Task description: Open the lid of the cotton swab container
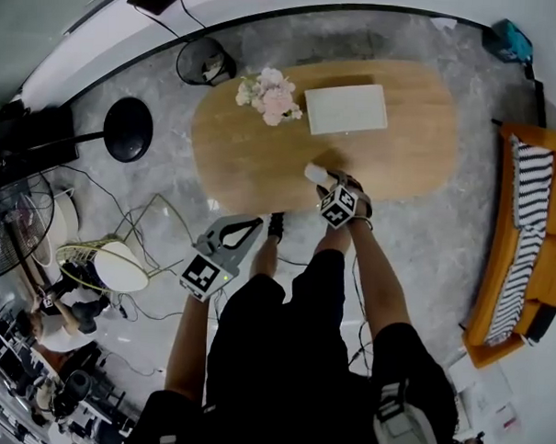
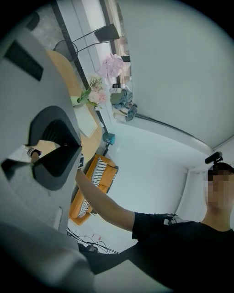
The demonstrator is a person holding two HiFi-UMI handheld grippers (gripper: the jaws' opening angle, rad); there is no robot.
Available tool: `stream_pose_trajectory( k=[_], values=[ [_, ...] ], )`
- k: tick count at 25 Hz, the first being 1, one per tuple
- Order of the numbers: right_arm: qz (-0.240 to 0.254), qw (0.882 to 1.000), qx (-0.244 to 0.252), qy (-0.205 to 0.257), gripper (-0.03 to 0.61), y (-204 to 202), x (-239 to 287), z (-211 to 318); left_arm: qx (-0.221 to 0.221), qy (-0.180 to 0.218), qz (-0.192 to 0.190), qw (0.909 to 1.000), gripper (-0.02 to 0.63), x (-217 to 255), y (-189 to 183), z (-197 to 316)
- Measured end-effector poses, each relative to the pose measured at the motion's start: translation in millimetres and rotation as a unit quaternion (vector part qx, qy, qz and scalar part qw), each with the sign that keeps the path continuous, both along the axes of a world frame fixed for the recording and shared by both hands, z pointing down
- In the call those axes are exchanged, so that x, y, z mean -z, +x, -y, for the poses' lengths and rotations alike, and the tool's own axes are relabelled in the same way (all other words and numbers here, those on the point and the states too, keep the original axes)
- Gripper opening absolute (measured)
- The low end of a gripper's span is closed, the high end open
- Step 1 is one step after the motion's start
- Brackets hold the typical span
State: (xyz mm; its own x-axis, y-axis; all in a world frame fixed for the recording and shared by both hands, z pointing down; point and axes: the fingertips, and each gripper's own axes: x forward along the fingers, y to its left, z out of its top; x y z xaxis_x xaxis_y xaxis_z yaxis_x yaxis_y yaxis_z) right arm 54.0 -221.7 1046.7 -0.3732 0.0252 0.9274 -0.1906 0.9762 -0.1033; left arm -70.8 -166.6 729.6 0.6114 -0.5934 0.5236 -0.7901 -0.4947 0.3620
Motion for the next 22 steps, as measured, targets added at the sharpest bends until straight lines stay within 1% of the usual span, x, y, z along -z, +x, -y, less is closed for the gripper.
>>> stream_pose_trajectory(
  k=[5, 8, 12, 16, 22],
  values=[
    [-0.005, 1.0, 0.013, -0.008, 0.202, -4.1, -21.8, 1.2, 0.014, -0.021, -0.003, 0.9997, 0.0, -12.1, 0.5, -4.4],
    [0.002, 1.0, 0.009, -0.012, 0.203, -5.4, -26.3, 4.3, 0.016, -0.02, -0.002, 0.9997, 0.0, -14.5, 1.5, -3.9],
    [0.002, 1.0, 0.003, -0.025, 0.186, -6.2, -22.1, 0.8, 0.016, -0.017, -0.006, 0.9997, 0.0, -12.8, 3.4, -2.2],
    [0.005, 0.999, 0.003, -0.033, 0.183, 0.7, -2.1, 1.4, 0.025, -0.011, -0.024, 0.9993, 0.0, 1.7, 8.3, 7.3],
    [0.015, 1.0, -0.012, -0.025, 0.181, 8.5, 52.3, 5.0, 0.001, 0.017, -0.023, 0.9996, 0.0, 31.4, 10.1, 16.2]
  ],
)
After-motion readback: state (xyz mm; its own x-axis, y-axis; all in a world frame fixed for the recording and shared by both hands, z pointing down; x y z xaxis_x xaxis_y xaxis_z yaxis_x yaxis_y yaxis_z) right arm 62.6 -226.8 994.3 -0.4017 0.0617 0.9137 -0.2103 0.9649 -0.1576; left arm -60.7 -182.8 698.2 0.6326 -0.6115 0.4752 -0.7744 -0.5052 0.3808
